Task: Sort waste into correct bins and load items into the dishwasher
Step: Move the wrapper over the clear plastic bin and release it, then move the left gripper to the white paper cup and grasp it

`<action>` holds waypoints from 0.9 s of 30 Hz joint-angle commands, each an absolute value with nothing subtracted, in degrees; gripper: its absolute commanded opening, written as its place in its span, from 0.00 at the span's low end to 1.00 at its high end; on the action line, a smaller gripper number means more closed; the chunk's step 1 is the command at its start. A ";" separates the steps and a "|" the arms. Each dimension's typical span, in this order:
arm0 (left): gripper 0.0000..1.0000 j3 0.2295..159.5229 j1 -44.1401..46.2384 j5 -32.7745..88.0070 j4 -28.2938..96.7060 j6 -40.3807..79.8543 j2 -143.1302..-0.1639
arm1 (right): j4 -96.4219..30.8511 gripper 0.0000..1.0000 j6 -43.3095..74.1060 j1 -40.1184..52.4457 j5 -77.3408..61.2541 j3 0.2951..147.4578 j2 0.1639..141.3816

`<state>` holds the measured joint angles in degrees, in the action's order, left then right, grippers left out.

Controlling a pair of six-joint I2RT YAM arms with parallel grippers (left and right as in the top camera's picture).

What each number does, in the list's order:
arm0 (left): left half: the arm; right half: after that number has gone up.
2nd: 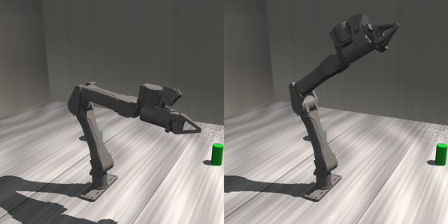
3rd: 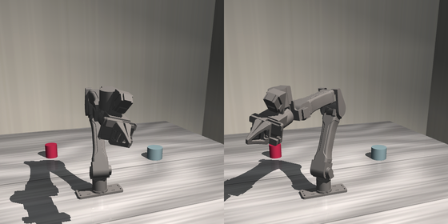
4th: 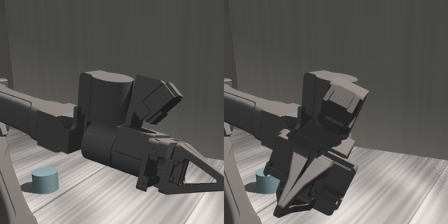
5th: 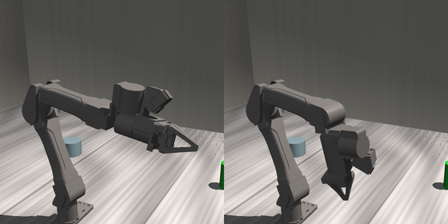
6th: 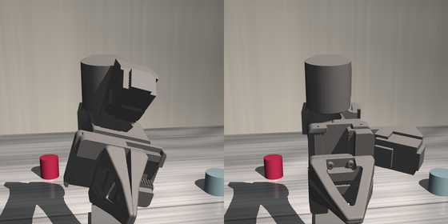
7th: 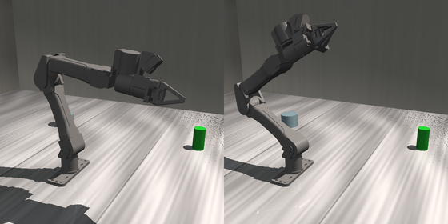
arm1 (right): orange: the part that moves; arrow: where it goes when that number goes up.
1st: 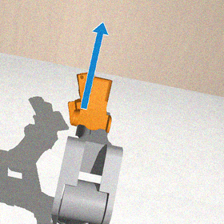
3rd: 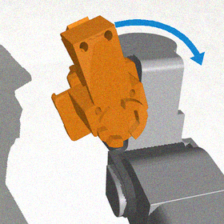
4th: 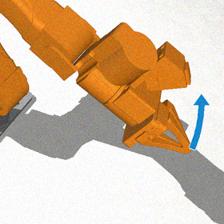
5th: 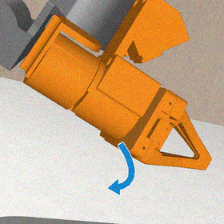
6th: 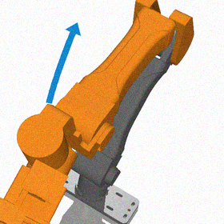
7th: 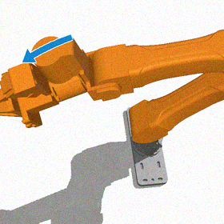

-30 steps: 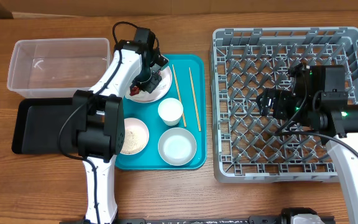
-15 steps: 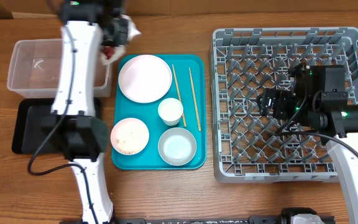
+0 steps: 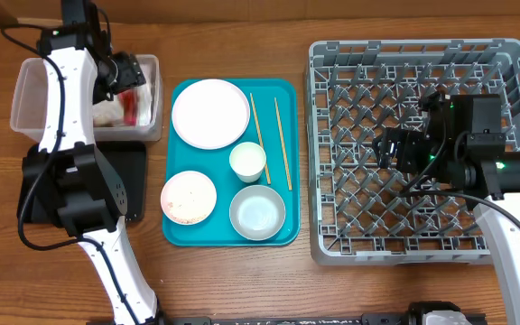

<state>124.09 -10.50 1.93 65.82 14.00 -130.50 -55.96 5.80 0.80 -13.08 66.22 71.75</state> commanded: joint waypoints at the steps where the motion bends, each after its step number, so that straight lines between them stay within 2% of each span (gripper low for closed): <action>1: 0.94 127.81 -10.35 2.72 66.89 9.91 -129.95 | -55.64 1.00 6.00 0.62 -12.99 67.53 71.44; 4: 0.93 134.08 -10.33 4.75 71.50 6.74 -129.95 | -55.42 1.00 6.00 0.62 -13.02 67.53 71.44; 8: 0.86 147.28 -9.28 15.35 82.61 -1.10 -129.93 | -54.96 1.00 6.00 0.62 -13.28 67.53 71.44; 12: 0.84 161.27 -6.79 16.29 96.82 -5.78 -129.56 | -54.89 1.00 6.00 0.62 -13.67 67.53 71.44; 13: 0.85 161.62 -6.55 16.25 96.82 -5.06 -129.10 | -54.87 1.00 6.02 0.62 -13.67 67.53 71.44; 18: 0.85 156.92 -3.36 21.04 96.82 -4.49 -121.36 | -55.18 1.00 6.20 0.62 -14.33 67.53 71.44; 27: 0.85 132.66 6.11 12.47 96.82 -4.51 -107.59 | -53.25 1.00 6.22 0.62 -16.84 67.53 71.44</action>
